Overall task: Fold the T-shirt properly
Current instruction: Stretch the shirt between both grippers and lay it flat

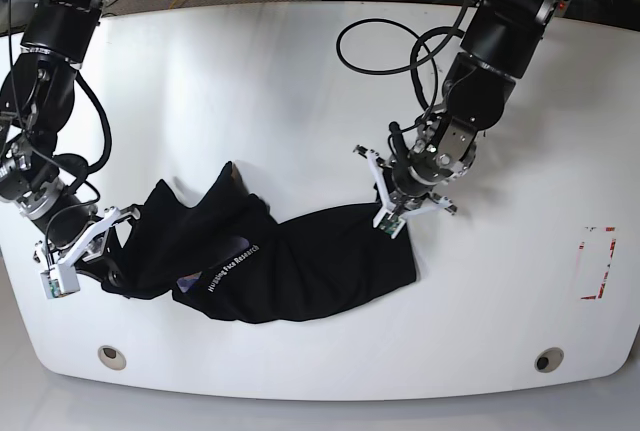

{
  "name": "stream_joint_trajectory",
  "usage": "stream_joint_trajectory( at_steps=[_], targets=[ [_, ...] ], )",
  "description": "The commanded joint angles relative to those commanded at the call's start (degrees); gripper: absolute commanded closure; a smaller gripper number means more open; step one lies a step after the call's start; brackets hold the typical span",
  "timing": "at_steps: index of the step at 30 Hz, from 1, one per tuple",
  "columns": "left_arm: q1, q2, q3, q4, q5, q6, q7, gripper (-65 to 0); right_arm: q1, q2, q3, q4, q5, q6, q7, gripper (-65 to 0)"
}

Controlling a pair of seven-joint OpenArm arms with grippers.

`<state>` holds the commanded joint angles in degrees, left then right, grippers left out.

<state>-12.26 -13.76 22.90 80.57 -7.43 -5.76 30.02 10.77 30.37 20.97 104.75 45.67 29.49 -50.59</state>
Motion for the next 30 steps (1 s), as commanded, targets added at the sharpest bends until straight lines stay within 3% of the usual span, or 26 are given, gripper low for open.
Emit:
stream_joint_trajectory(
  at_steps=[4, 8, 14, 20, 26, 30],
  targets=[
    [3.34, -2.29, -5.01, 7.03, -0.09, 0.00, 2.20, -0.4, -2.20, 0.00, 0.09, 1.23, 0.09, -0.09, 0.00, 0.0],
    [6.24, -5.45, -9.58, 13.01, -0.26, -0.35, 0.26, -0.4, -3.34, -0.09, 0.09, 1.67, 0.00, -0.09, 0.00, 0.0],
    [7.12, -7.38, -17.14, 20.04, 0.00, -4.75, -0.97, -0.4, -2.73, -0.09, 0.09, 1.32, -0.09, -0.18, 0.00, 0.0],
    [0.44, -7.21, -22.15, 21.01, 0.18, -5.36, -0.44, -0.4, 3.96, 0.18, -0.79, -4.04, -0.09, -0.18, 0.00, 0.0],
    [-6.77, -7.21, -25.85, 18.20, 0.18, -5.36, -0.44, -0.4, 15.03, 0.53, -4.75, -12.13, -0.09, -0.18, 0.00, 0.0],
    [-10.64, -7.21, -26.29, 18.37, 0.09, -5.27, -0.35, -0.4, 23.12, 2.55, -8.79, -17.58, 0.35, -0.18, 0.00, 0.0]
  ],
)
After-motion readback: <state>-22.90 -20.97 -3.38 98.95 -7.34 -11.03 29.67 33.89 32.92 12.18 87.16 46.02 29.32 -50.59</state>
